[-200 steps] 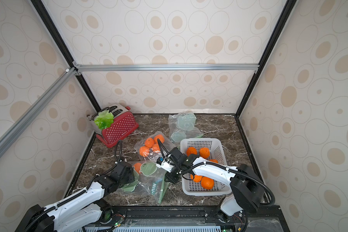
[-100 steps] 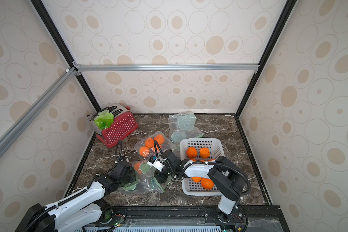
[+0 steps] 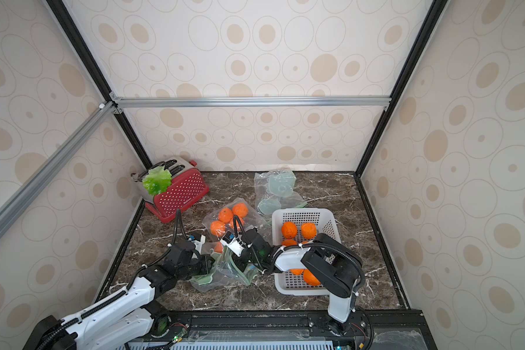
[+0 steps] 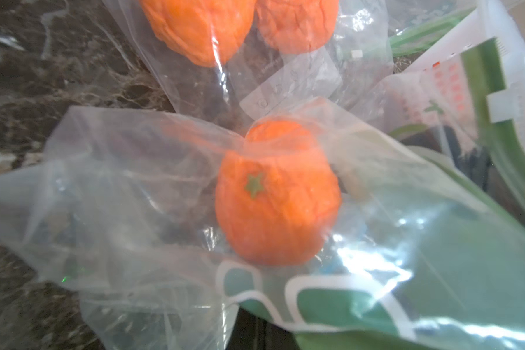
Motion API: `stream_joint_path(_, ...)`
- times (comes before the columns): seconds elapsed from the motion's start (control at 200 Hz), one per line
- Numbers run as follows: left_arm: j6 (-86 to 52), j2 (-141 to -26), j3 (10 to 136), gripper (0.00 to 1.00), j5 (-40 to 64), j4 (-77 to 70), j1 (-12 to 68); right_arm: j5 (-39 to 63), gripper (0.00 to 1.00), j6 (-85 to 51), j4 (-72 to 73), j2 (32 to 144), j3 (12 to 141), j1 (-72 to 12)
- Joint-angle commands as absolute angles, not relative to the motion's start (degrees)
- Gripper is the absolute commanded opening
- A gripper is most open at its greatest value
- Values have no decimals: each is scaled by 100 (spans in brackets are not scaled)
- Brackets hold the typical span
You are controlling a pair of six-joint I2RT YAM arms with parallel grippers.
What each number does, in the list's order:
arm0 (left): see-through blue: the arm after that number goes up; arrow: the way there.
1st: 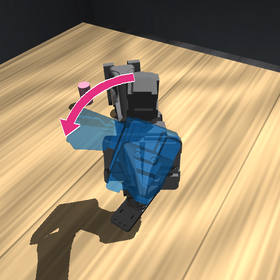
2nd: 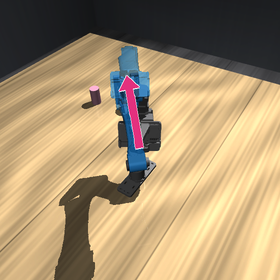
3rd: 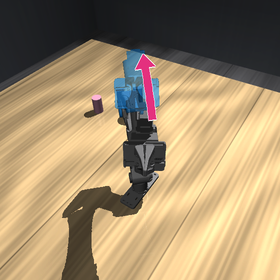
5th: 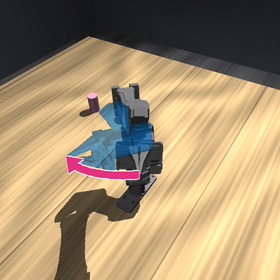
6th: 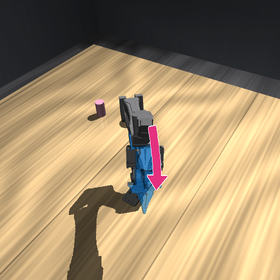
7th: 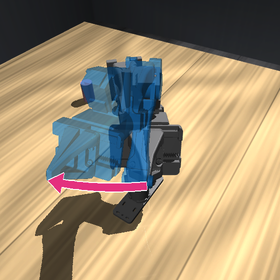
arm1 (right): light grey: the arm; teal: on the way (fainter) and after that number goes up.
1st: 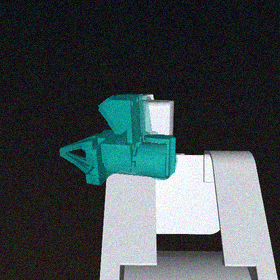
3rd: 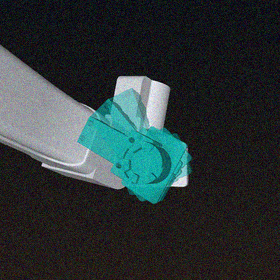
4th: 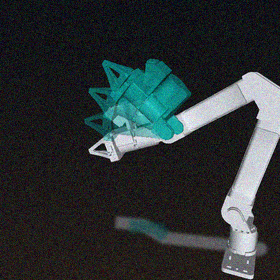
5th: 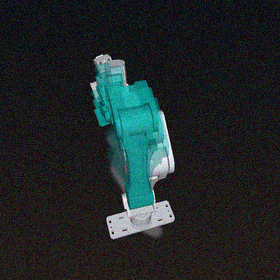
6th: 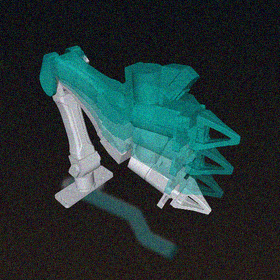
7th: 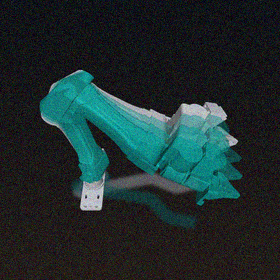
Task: Open the zip-top bag and take out the orange
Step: Pick up the orange from the zipper food storage bag.
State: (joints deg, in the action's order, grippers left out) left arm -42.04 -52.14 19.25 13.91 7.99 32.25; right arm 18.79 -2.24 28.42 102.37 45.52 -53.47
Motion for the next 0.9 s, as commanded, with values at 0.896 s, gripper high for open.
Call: stream_joint_path(0.896, -4225, -5795, 2267, 0, 1138, 999, 3243, 1270, 59, -214, 2780, 10327, 4923, -5361)
